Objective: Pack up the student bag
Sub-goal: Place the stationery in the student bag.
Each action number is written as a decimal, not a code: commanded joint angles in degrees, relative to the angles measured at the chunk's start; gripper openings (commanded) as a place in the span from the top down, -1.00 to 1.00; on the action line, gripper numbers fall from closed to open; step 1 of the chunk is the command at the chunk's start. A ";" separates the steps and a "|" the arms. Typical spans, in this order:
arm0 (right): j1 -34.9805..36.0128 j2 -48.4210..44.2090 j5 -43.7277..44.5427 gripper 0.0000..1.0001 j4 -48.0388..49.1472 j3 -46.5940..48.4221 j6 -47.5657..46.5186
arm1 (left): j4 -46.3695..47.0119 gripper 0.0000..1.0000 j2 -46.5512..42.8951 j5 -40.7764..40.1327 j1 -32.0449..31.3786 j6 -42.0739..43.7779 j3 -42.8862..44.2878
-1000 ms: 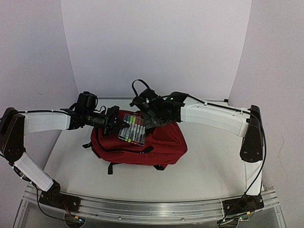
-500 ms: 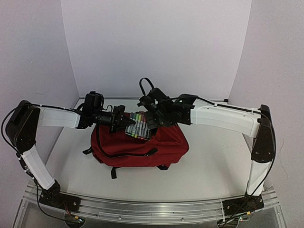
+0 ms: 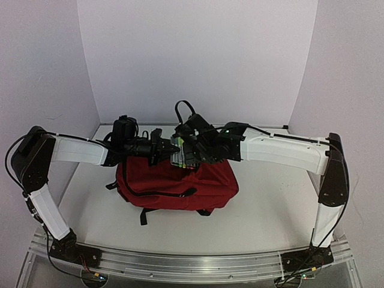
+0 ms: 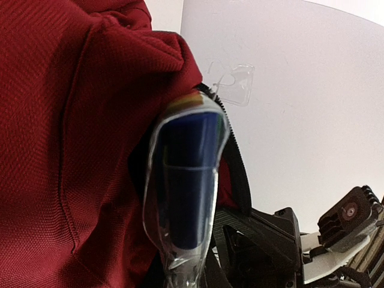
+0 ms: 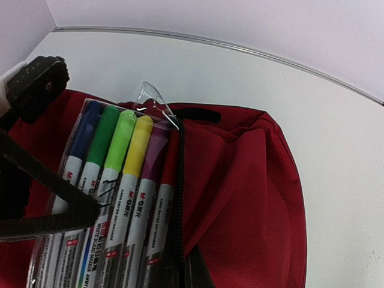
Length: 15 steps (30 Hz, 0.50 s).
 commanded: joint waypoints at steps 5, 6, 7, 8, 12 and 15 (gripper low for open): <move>2.19 -3.89 2.55 1.00 4.34 3.45 3.71 | -0.84 1.00 3.90 -10.37 -6.91 3.88 5.09; 2.19 -3.66 2.54 1.00 4.35 4.09 3.67 | -0.76 0.99 4.54 -10.03 -7.54 3.92 5.84; 2.16 -3.28 2.62 1.00 4.35 4.51 3.59 | -0.57 0.99 5.33 -9.58 -8.05 4.00 6.56; 2.14 -2.96 2.84 1.00 4.35 4.86 3.54 | -0.70 0.99 6.10 -9.10 -8.58 4.19 7.48; 2.14 -2.37 5.47 1.00 4.35 5.90 3.67 | -2.91 1.00 8.01 -8.21 -10.41 5.38 10.19; 1.86 -2.50 7.15 1.00 4.35 6.36 4.46 | -4.21 1.00 8.25 -8.61 -11.11 5.79 10.25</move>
